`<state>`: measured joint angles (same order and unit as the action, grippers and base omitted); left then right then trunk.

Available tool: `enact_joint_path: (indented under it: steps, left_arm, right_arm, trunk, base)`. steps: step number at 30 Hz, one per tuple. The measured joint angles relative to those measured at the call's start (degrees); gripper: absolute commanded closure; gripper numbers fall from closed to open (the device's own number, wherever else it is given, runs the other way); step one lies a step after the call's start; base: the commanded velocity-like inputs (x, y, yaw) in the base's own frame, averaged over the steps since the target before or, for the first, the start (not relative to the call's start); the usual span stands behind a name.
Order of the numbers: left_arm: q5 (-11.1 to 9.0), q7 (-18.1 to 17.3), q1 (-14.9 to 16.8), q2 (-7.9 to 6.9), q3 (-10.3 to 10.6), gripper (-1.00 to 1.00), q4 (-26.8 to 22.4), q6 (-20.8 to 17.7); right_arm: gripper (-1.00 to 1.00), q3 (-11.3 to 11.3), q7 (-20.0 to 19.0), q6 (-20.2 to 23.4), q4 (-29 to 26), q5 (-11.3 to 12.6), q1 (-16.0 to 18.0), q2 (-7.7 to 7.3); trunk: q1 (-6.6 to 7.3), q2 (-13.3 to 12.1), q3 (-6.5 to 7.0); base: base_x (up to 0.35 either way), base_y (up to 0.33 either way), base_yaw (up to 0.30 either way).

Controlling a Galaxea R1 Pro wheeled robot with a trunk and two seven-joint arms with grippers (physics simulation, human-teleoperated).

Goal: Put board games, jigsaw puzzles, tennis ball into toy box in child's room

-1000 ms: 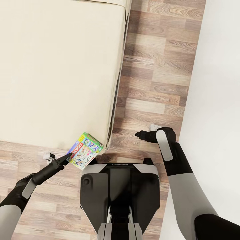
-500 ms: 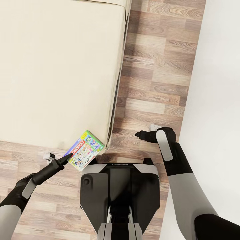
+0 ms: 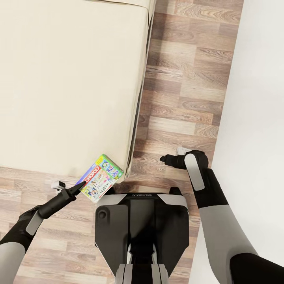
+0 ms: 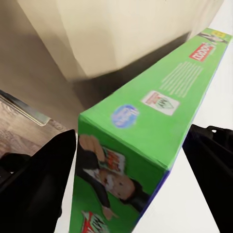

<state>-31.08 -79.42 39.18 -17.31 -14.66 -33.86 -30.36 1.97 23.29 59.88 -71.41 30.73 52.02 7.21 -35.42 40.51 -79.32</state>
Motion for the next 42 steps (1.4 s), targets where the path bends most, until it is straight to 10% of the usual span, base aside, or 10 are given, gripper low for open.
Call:
enact_joint_path:
  steps: [28, 42]
  left_arm:
    - [0.1, -0.1, 0.0, -0.33, -0.2, 1.00, 0.0, 0.1]
    - [0.0, -3.9, 0.0, -4.73, -0.3, 1.00, -0.1, -0.6]
  right_arm:
    - [-1.00, 0.0, 0.0, 0.0, 0.0, 0.0, -0.1, 0.00]
    - [-1.00, 0.0, 0.0, 0.0, 0.0, 0.0, 0.0, 0.00]
  trunk:
    - [-0.01, 0.0, 2.52]
    - [0.00, 0.0, 3.84]
  base:
    - [-0.060, 0.000, 0.000]
    - [-0.006, 0.000, 0.000]
